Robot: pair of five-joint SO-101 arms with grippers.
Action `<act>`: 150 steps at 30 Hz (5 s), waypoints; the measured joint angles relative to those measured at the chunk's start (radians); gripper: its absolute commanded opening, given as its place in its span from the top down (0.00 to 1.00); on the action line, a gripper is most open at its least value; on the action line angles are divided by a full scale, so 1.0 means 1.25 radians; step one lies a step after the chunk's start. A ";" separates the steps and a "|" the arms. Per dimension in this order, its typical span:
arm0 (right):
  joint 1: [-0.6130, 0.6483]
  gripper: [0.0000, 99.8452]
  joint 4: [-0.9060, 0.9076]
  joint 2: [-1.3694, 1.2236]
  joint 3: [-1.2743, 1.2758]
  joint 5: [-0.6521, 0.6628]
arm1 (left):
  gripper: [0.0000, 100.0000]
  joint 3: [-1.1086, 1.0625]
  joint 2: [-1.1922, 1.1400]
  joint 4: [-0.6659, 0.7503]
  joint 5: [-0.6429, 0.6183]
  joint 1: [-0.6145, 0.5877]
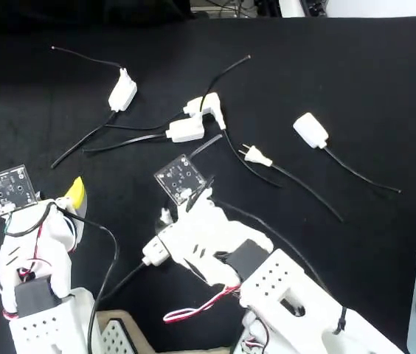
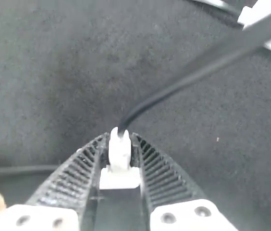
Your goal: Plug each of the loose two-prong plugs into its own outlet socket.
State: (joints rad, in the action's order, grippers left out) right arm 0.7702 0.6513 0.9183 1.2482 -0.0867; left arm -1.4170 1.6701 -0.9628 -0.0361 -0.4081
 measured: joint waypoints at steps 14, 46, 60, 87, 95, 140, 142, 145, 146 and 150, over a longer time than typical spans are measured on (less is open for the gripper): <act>0.000 0.99 -0.149 0.000 0.151 -0.005 | 0.73 0.000 0.000 0.000 0.000 0.000; -0.001 0.99 -0.222 0.012 0.249 0.031 | 0.73 0.000 0.000 0.000 0.000 0.000; 0.000 0.99 -0.097 -0.128 0.120 0.068 | 0.73 0.000 0.000 0.000 0.000 0.000; -0.190 0.99 -0.298 -0.455 -0.253 0.134 | 0.73 0.000 0.000 0.000 0.000 0.000; -0.222 0.74 -0.450 -0.647 -0.330 0.133 | 0.73 0.000 0.000 0.000 0.000 0.000; -0.543 0.74 0.133 -0.842 -0.655 -0.619 | 0.73 -0.045 0.000 0.064 0.000 0.009; -0.543 0.74 0.133 -0.851 -0.658 -0.636 | 0.73 -0.045 0.000 0.064 0.000 0.009; -0.543 0.74 0.133 -0.851 -0.658 -0.652 | 0.73 -0.045 0.000 0.064 0.000 0.009; -0.543 0.74 0.133 -0.856 -0.659 -0.653 | 0.73 -0.045 0.000 0.064 0.000 0.009; -0.562 0.74 0.126 -0.860 -0.659 -0.660 | 0.73 -0.045 0.000 0.064 0.000 0.009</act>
State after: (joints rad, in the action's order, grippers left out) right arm 0.0675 0.8094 -0.1573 0.4242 -0.9122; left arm -1.4737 1.6701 -0.8830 -0.0361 -0.3974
